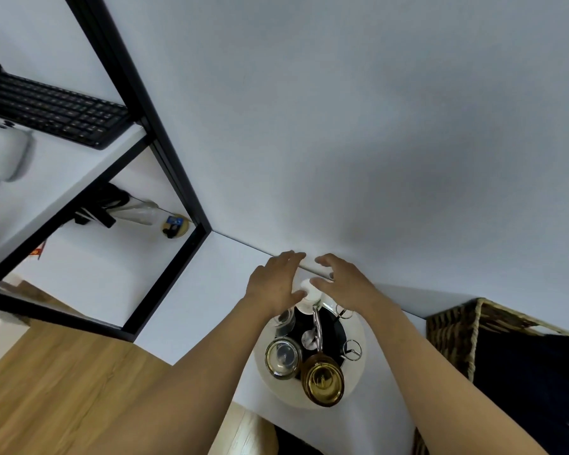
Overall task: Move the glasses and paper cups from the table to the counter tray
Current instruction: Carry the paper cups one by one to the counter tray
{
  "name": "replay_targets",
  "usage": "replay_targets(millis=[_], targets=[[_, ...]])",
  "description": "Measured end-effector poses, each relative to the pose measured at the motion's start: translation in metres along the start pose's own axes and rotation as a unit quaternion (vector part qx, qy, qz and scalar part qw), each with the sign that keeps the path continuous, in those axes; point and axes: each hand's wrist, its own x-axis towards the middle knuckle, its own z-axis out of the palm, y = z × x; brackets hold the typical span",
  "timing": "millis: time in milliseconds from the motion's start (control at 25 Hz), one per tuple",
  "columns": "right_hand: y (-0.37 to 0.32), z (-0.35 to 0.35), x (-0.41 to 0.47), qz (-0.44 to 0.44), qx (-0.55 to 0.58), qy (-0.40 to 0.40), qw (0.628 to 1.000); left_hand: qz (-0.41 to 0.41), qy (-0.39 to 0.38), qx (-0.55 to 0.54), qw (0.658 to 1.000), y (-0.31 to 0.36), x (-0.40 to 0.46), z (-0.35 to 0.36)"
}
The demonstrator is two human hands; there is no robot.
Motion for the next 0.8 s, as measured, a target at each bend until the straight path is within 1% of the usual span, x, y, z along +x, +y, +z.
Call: replay_targets(millis=[120, 240, 320, 400, 520, 640, 800], targets=[[-0.025, -0.02, -0.016, -0.033, -0.034, 0.055, 0.997, 0.01, 0.067, 0.076, 0.995, 0.0, -0.002, -0.038], [-0.057, -0.039, -0.037, -0.084, -0.065, 0.11, 0.988, 0.019, 0.14, 0.116, 0.983, 0.006, -0.006, -0.081], [-0.08, -0.052, -0.055, -0.122, -0.107, 0.164, 0.973, 0.021, 0.187, 0.135, 0.973, 0.013, -0.012, -0.112], [-0.102, -0.063, -0.071, -0.141, -0.176, 0.223, 0.948, 0.025, 0.228, 0.145, 0.962, 0.019, -0.023, -0.139], [-0.124, -0.066, -0.094, -0.112, -0.249, 0.282, 0.92, 0.043, 0.268, 0.151, 0.95, 0.022, -0.047, -0.16], [-0.132, -0.05, -0.119, -0.06, -0.296, 0.302, 0.904, 0.064, 0.265, 0.154, 0.95, 0.023, -0.074, -0.164], [-0.121, -0.009, -0.176, 0.011, -0.28, 0.325, 0.903, 0.124, 0.248, 0.144, 0.95, 0.027, -0.113, -0.144]])
